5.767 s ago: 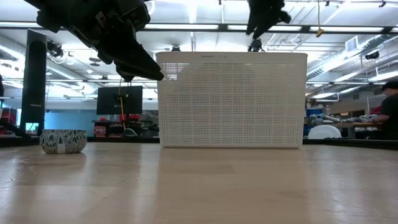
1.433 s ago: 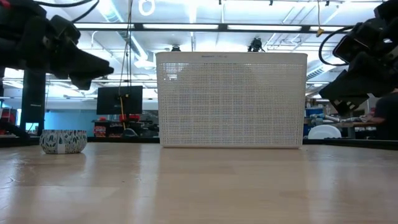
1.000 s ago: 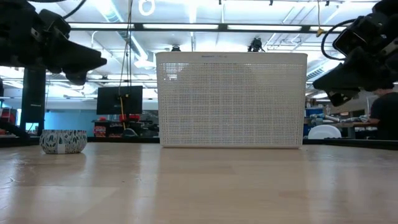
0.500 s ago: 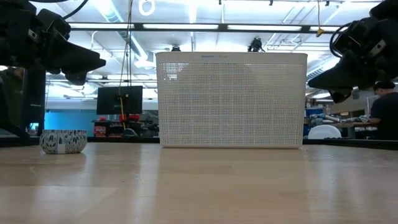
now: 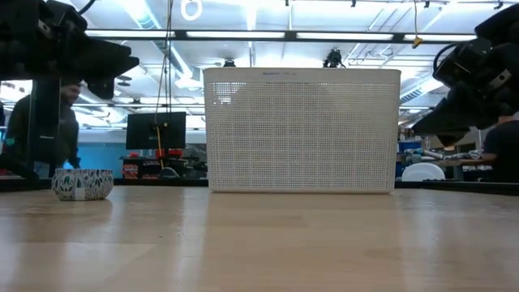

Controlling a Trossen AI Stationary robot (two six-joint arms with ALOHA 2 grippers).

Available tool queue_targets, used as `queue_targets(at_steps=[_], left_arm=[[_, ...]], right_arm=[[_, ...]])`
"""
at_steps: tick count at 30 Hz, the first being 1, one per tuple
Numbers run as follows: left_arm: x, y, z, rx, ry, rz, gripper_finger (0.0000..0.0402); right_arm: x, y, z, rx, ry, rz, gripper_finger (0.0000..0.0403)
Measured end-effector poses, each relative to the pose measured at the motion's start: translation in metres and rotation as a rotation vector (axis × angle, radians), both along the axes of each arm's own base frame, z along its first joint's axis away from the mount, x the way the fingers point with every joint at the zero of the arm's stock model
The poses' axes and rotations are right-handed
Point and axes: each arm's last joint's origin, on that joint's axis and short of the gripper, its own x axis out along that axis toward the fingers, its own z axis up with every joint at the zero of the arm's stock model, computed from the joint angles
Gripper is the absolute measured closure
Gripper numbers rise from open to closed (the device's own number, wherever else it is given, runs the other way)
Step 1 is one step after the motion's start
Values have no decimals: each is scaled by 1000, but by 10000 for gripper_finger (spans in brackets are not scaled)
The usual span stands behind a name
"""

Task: Sort clothes
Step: Return to Home Position

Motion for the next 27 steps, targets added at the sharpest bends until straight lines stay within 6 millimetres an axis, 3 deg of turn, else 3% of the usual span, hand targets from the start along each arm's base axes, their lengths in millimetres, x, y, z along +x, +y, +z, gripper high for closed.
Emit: queue_targets(at_steps=[27], left_arm=[[0, 0, 3, 10, -22, 1, 264]], right_arm=[[-1, -5, -3, 11, 41, 41, 395]])
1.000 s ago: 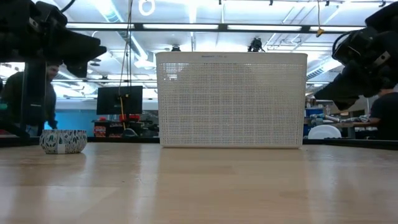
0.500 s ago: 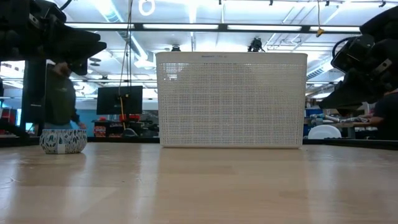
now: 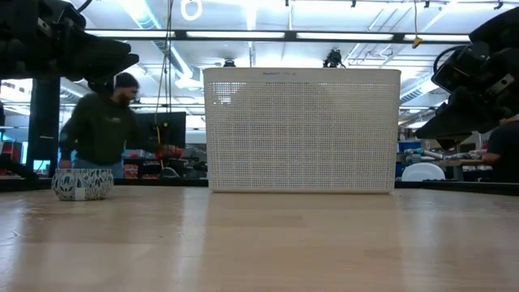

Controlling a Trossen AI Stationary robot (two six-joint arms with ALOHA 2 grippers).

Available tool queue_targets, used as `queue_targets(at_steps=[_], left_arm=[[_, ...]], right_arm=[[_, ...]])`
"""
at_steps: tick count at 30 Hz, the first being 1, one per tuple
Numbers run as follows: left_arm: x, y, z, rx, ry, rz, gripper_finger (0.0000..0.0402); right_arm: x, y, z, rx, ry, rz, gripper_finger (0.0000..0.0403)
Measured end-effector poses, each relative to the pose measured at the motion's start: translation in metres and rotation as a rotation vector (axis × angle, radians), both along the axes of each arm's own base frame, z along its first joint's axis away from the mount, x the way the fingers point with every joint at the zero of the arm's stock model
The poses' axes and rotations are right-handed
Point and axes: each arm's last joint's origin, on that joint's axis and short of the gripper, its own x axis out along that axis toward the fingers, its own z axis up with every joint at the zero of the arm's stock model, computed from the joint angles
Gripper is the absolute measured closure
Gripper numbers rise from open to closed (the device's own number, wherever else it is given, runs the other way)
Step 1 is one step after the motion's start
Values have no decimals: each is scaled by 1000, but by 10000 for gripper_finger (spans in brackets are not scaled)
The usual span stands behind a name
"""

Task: Sort clothes
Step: Return to Home Position

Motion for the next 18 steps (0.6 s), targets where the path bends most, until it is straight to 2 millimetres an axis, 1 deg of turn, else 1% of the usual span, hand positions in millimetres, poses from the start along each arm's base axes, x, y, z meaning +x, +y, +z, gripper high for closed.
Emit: queue_targets(at_steps=[6, 13, 18], left_arm=[[0, 0, -1, 107, 15, 15, 264], [0, 0, -1, 115, 15, 16, 264], [0, 0, -1, 116, 16, 16, 264]], right_arm=[[0, 0, 0, 0, 0, 0, 394], [0, 0, 0, -1, -2, 0, 397], [0, 0, 0, -1, -2, -1, 393]])
